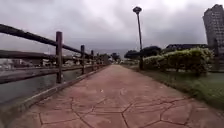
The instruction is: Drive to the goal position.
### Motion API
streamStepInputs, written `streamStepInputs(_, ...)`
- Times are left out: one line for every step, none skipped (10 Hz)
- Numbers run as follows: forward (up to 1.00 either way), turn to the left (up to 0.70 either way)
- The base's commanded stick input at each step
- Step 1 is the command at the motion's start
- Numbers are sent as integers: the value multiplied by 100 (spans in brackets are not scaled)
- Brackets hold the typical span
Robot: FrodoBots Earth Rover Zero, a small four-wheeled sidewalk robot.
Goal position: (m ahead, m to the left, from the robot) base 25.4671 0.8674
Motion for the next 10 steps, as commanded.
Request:
streamStepInputs(100,0)
streamStepInputs(100,0)
streamStepInputs(100,-15)
streamStepInputs(100,-32)
streamStepInputs(100,-5)
streamStepInputs(100,0)
streamStepInputs(100,0)
streamStepInputs(100,0)
streamStepInputs(100,0)
streamStepInputs(100,0)
